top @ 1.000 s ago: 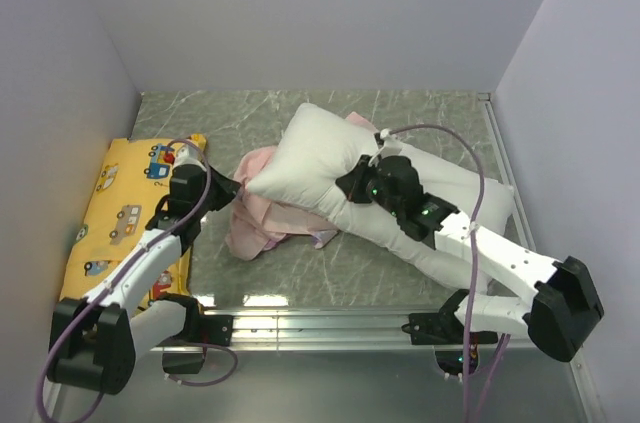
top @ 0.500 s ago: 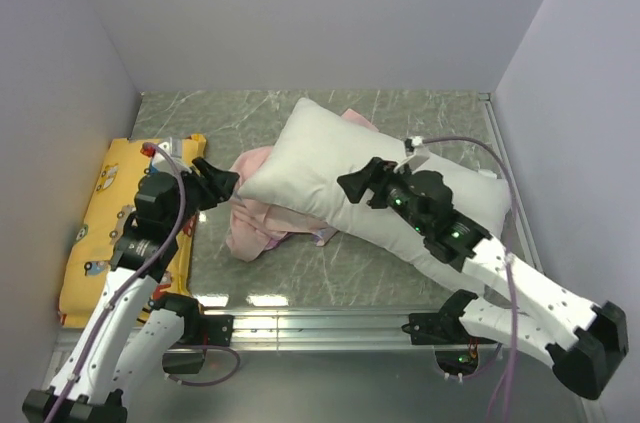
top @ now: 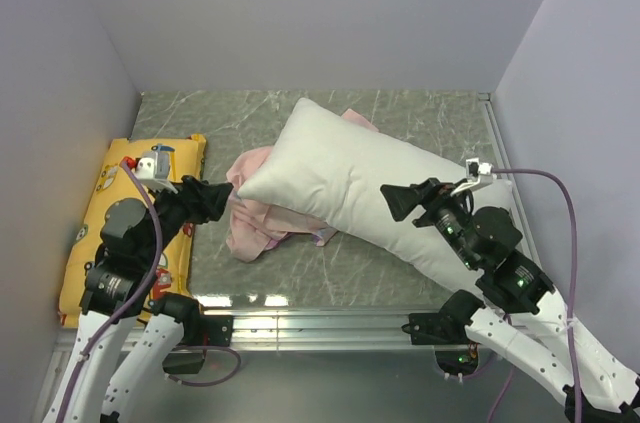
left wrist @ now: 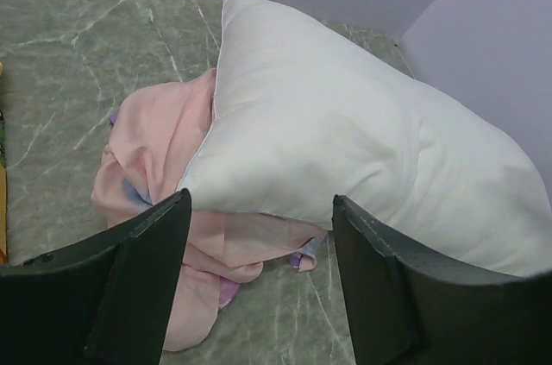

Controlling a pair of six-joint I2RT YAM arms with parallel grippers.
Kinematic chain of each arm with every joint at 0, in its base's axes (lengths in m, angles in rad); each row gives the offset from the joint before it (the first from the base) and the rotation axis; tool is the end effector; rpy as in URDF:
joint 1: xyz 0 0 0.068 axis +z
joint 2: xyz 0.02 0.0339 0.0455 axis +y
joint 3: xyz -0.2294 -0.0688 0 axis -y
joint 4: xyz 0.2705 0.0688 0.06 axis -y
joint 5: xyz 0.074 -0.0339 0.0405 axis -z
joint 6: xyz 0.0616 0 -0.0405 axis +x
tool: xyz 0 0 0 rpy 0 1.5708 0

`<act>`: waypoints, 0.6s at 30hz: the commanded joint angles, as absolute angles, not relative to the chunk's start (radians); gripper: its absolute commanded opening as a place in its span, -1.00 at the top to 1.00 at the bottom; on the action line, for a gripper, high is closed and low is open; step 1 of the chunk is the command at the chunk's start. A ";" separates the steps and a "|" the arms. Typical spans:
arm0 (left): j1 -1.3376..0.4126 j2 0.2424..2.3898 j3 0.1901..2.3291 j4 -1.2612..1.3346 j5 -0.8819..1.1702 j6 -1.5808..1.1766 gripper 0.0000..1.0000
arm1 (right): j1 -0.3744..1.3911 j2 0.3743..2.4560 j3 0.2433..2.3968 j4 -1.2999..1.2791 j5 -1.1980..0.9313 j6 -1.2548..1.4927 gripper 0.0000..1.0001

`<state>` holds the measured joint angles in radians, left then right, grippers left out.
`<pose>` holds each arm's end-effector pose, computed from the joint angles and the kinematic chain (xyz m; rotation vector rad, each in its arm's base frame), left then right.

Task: Remove the pillowcase from the pillow

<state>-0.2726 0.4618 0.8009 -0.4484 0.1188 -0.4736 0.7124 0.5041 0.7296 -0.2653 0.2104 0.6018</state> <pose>0.1754 -0.0566 0.3475 -0.0814 1.7208 -0.6573 0.1624 0.1233 0.3379 0.0768 1.6747 0.8396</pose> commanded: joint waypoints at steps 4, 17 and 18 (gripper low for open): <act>-0.275 0.390 0.756 -0.411 0.144 -0.454 -0.52 | 0.709 0.465 0.703 -0.350 0.259 0.575 -0.98; -0.276 0.387 0.744 -0.402 0.141 -0.456 -0.56 | 0.709 0.463 0.696 -0.367 0.264 0.560 -1.00; -0.275 0.388 0.742 -0.400 0.143 -0.456 -0.56 | 0.707 0.463 0.696 -0.367 0.264 0.558 -1.00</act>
<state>-0.2729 0.3939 0.7460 -0.4313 0.1265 -0.4644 0.7124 0.4698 0.7002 -0.3767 0.2470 0.5777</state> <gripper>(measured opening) 0.779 0.996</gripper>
